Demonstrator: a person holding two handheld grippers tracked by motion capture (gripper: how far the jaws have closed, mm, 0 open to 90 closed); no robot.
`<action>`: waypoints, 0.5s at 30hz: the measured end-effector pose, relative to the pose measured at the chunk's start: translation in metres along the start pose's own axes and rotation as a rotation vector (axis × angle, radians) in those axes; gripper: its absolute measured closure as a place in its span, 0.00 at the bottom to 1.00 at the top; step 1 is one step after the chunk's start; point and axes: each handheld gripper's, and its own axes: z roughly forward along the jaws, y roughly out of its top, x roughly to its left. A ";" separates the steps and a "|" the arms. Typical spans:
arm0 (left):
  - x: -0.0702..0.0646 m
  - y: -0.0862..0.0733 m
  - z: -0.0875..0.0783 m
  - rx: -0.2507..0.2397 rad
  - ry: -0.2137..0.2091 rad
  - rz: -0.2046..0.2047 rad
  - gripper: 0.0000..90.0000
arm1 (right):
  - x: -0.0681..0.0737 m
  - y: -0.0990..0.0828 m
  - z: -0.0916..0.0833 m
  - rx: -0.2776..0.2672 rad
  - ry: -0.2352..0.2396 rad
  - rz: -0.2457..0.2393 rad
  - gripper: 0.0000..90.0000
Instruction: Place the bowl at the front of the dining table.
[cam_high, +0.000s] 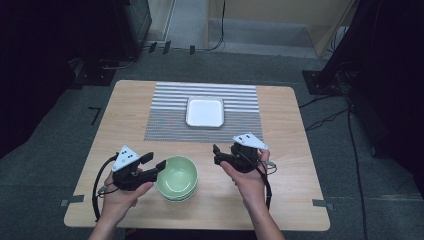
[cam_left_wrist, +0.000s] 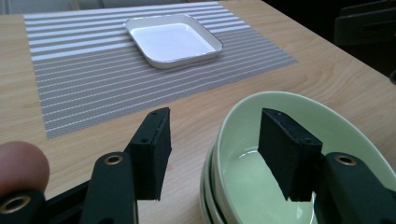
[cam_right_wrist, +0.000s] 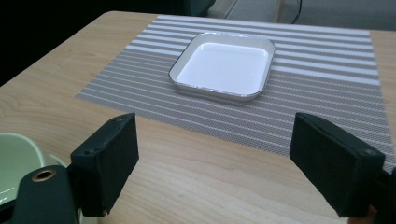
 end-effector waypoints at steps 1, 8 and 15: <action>0.000 0.000 0.001 0.002 -0.004 0.002 0.50 | 0.001 -0.002 0.002 0.007 0.002 -0.002 0.17; -0.001 -0.001 0.002 0.021 -0.016 0.009 0.61 | 0.011 -0.008 0.004 0.017 0.043 0.002 0.17; 0.002 -0.003 0.005 0.047 -0.017 -0.004 0.71 | 0.025 -0.010 0.003 0.015 0.072 -0.023 0.17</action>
